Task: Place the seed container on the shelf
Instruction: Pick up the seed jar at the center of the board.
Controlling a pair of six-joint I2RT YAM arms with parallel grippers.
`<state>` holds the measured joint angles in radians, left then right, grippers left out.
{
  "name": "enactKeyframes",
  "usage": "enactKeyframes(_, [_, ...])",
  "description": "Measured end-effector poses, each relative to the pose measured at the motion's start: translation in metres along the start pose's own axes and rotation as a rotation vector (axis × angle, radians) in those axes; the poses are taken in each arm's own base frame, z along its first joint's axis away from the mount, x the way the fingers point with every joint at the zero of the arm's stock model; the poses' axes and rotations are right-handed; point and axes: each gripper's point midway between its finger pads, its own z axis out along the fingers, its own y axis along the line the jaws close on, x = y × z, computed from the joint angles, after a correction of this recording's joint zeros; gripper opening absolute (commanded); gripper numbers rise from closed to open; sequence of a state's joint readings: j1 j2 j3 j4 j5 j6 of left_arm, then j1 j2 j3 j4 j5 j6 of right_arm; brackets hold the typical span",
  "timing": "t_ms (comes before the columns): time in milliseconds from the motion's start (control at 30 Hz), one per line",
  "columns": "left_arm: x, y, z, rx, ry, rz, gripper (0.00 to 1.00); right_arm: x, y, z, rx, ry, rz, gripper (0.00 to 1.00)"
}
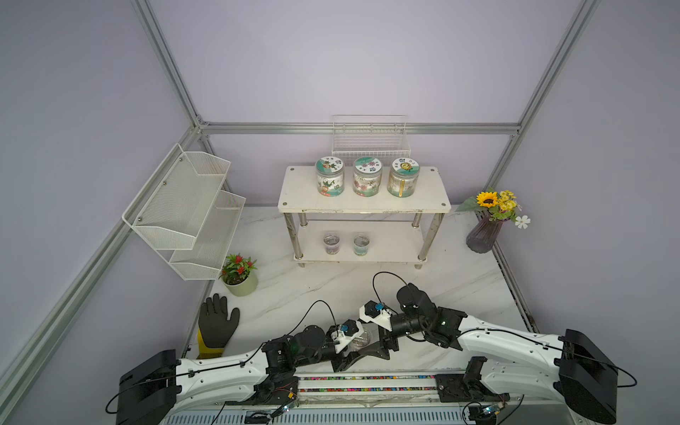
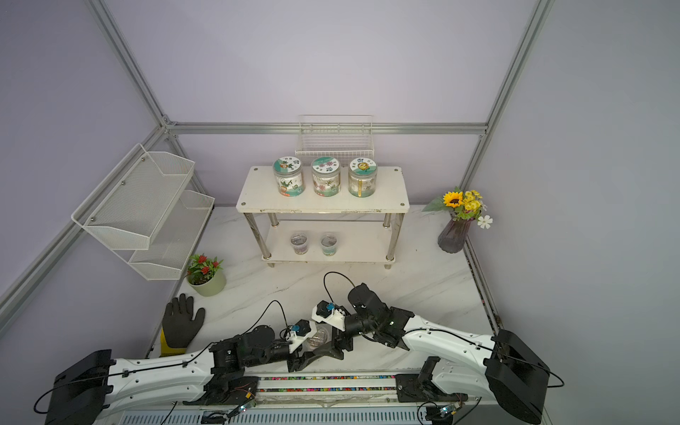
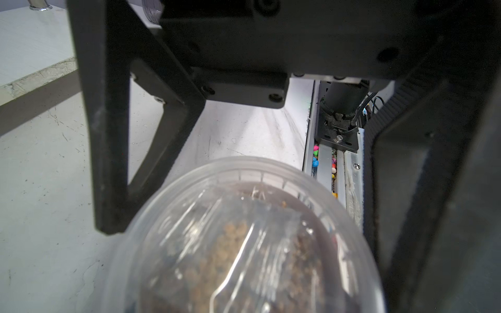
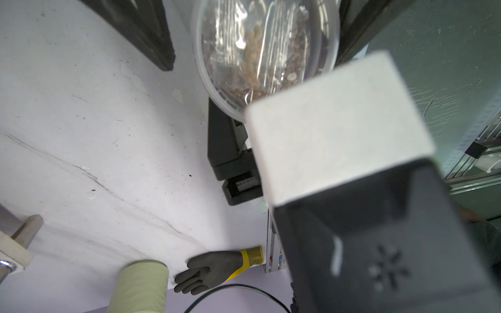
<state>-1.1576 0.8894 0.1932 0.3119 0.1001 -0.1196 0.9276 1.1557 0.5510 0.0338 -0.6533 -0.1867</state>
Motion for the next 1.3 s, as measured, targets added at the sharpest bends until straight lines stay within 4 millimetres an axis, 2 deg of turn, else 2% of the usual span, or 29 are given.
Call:
enactKeyframes(200, [0.000,0.001,0.000,-0.003,0.000,0.005,0.61,0.001,0.004,0.000,-0.019,0.003,0.003,0.68])
enactKeyframes(367, [0.000,0.001,0.000,-0.004,0.000,0.008,0.64,0.001,0.004,0.001,-0.019,0.003,0.006,0.64])
enactKeyframes(733, [-0.001,0.000,0.000,0.000,-0.004,0.008,0.83,0.001,0.000,0.000,0.005,0.004,0.005,0.63])
enactKeyframes(1300, [-0.010,0.007,-0.004,-0.042,-0.040,0.011,1.00,-0.002,0.000,-0.002,0.015,-0.001,0.000,0.63])
